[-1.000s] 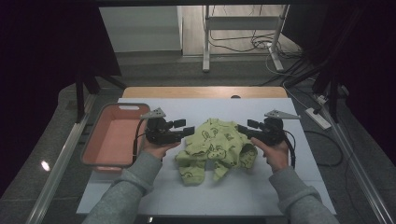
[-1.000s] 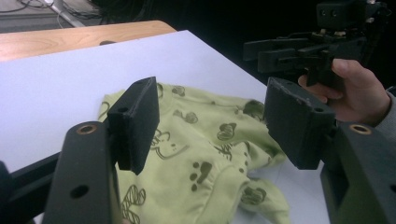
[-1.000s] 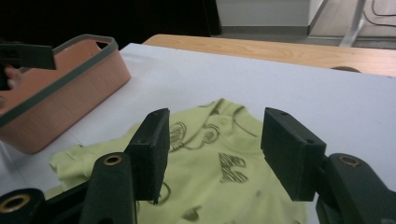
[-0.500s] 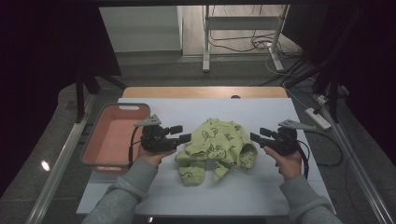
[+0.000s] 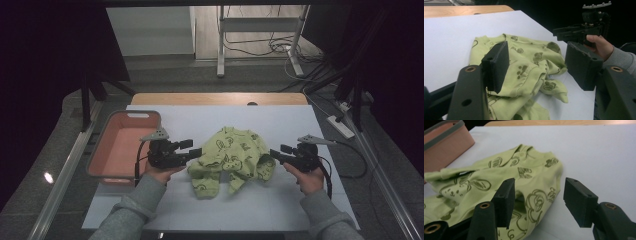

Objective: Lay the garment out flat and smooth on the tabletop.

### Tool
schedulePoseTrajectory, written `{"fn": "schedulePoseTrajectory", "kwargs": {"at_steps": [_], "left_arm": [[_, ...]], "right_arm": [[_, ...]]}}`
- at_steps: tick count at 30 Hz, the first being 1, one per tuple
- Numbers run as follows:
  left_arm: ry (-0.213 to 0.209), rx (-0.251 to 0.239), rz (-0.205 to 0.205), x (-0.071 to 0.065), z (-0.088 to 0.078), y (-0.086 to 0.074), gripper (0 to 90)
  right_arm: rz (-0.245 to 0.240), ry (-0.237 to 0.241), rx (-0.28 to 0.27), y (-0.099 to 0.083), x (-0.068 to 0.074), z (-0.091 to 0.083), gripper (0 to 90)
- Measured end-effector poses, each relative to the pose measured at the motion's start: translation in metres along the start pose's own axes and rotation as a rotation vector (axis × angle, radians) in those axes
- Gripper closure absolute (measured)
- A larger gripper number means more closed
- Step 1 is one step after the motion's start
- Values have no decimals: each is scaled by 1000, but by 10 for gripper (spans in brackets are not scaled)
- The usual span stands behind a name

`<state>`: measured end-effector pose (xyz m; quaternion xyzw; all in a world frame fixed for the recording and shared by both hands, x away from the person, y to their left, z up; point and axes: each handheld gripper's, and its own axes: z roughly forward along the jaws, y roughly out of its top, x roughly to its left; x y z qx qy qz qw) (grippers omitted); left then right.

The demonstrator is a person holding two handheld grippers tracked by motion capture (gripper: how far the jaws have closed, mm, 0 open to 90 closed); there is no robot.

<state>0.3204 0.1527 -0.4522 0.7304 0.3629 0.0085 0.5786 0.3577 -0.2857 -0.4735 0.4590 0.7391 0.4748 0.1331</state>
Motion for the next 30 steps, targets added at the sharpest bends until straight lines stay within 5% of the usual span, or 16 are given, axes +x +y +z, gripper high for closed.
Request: {"fn": "schedulePoseTrajectory", "kwargs": {"at_steps": [12, 19, 26, 30], "left_arm": [[-7, -20, -4, -1, -4, 0, 357], [-7, -32, -8, -1, -7, 1, 355], [-8, -31, -10, -1, -6, 1, 355], [-7, -33, -12, -1, -7, 1, 356]], "right_arm": [[-14, -25, 94, -16, 3, 9, 526], [2, -19, 142, -20, 1, 14, 770], [17, -36, 131, -16, -2, 9, 848], [9, -67, 81, -5, -3, -1, 854]]}}
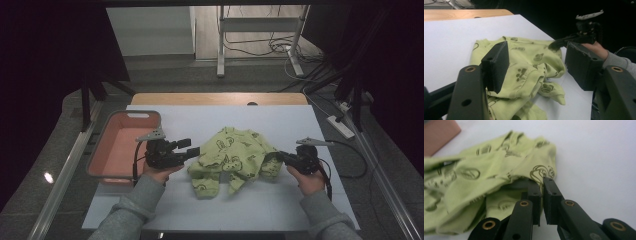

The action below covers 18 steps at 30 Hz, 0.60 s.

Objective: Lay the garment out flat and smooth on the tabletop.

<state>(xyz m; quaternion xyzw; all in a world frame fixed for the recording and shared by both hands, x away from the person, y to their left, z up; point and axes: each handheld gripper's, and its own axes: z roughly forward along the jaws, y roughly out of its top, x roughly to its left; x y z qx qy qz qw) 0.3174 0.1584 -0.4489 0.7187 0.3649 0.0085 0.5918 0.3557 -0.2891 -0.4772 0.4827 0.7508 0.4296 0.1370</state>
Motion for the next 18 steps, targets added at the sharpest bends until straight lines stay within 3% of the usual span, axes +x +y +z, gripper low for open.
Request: {"fn": "schedulePoseTrajectory", "kwargs": {"at_steps": [4, 9, 13, 18], "left_arm": [[1, -2, -1, 0, 0, 0, 356], [4, -1, 1, 0, -1, 0, 356], [5, -2, -1, 1, -2, 0, 355], [7, 0, 0, 1, -2, -1, 355]], "right_arm": [[-27, -27, -55, 14, 4, -8, 854], [-111, -47, -98, 30, 22, -1, 853], [-167, -3, -68, 29, 42, 18, 853], [-190, 70, 28, 13, 61, 48, 853]]}}
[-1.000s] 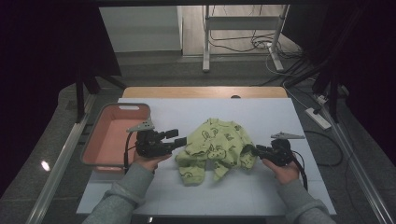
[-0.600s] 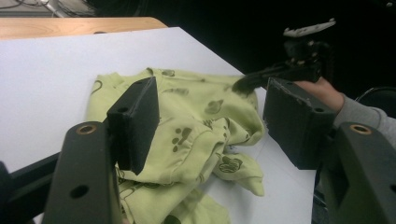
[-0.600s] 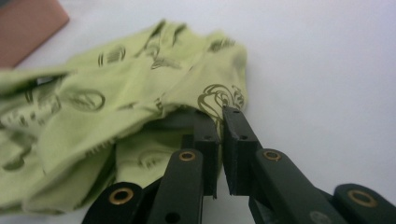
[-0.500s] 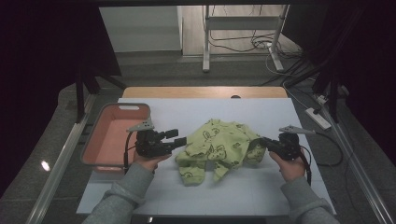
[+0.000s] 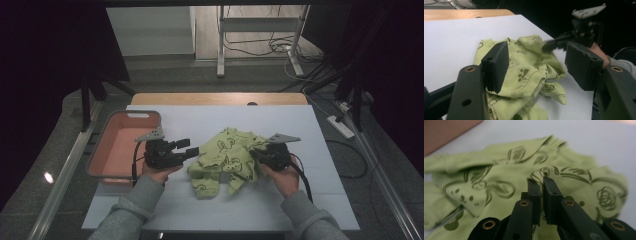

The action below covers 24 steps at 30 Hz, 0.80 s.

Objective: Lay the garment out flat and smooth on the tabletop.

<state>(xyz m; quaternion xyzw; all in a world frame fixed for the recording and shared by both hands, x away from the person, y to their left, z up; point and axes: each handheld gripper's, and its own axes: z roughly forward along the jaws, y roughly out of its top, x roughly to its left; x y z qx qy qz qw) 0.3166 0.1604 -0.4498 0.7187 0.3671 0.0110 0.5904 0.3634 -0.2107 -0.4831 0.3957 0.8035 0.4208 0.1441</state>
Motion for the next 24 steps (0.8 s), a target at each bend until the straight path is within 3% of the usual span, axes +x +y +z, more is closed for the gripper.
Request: {"fn": "schedulePoseTrajectory", "kwargs": {"at_steps": [4, 8, 14, 18, 20, 24], "left_arm": [[0, 0, 1, 0, 0, 0, 354], [-1, 4, 5, -1, 1, 0, 350], [-1, 0, 4, 0, 0, 0, 350], [0, -1, 4, 0, 0, 0, 350], [1, -1, 2, 0, 1, 0, 350], [-1, 1, 4, -1, 2, 0, 350]], "right_arm": [[1, 37, 56, -10, 6, 15, 853], [23, 44, 60, -14, 4, 15, 844], [75, 75, -30, -10, -5, -11, 644], [130, 36, -79, -13, -21, -36, 591], [168, -4, -74, -18, -31, -43, 578], [187, -61, -31, -31, -47, -45, 554]]}}
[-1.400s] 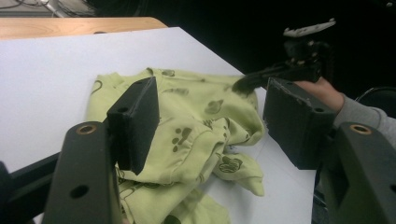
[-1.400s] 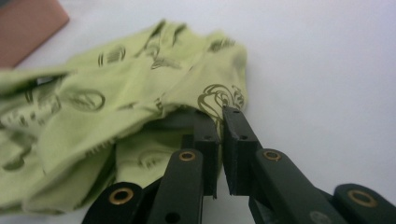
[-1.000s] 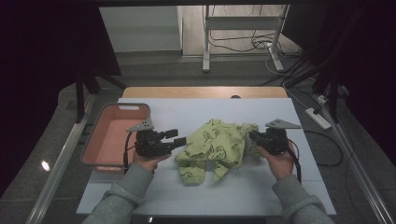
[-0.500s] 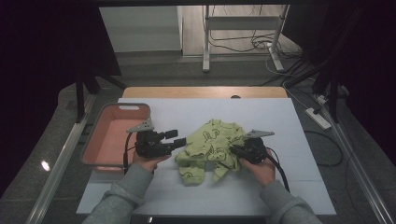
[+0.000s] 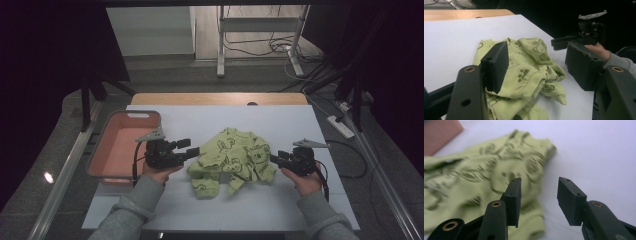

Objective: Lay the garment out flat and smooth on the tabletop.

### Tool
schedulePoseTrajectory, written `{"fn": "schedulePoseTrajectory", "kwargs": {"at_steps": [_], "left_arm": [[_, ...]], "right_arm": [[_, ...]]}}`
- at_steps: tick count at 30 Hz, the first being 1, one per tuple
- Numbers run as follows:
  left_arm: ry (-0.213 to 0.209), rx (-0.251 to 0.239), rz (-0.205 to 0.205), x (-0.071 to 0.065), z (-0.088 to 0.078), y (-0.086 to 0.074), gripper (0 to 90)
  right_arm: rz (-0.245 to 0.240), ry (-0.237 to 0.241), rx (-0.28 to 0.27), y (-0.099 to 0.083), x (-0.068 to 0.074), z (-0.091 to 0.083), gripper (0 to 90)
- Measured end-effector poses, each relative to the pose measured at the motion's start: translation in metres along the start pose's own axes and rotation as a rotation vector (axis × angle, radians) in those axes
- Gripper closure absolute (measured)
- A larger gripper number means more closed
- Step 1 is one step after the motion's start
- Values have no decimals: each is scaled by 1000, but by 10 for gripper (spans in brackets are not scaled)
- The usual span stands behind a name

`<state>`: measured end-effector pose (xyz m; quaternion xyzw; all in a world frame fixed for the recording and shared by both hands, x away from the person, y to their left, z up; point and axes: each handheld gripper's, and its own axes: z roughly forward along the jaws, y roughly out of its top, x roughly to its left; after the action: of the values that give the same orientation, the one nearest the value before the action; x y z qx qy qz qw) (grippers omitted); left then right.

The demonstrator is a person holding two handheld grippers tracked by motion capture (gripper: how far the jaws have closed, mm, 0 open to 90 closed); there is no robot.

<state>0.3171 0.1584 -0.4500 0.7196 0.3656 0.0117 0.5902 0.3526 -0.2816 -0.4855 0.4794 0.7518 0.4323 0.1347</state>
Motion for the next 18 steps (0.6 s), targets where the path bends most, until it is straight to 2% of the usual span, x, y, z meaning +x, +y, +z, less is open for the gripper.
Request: {"fn": "schedulePoseTrajectory", "kwargs": {"at_steps": [5, 18], "left_arm": [[-1, 1, 3, -1, 0, 0, 351], [-6, -2, 1, -1, -1, 0, 350]], "right_arm": [[-1, -23, 52, -9, -9, 7, 549], [-71, -26, 166, -23, 4, 26, 538]]}}
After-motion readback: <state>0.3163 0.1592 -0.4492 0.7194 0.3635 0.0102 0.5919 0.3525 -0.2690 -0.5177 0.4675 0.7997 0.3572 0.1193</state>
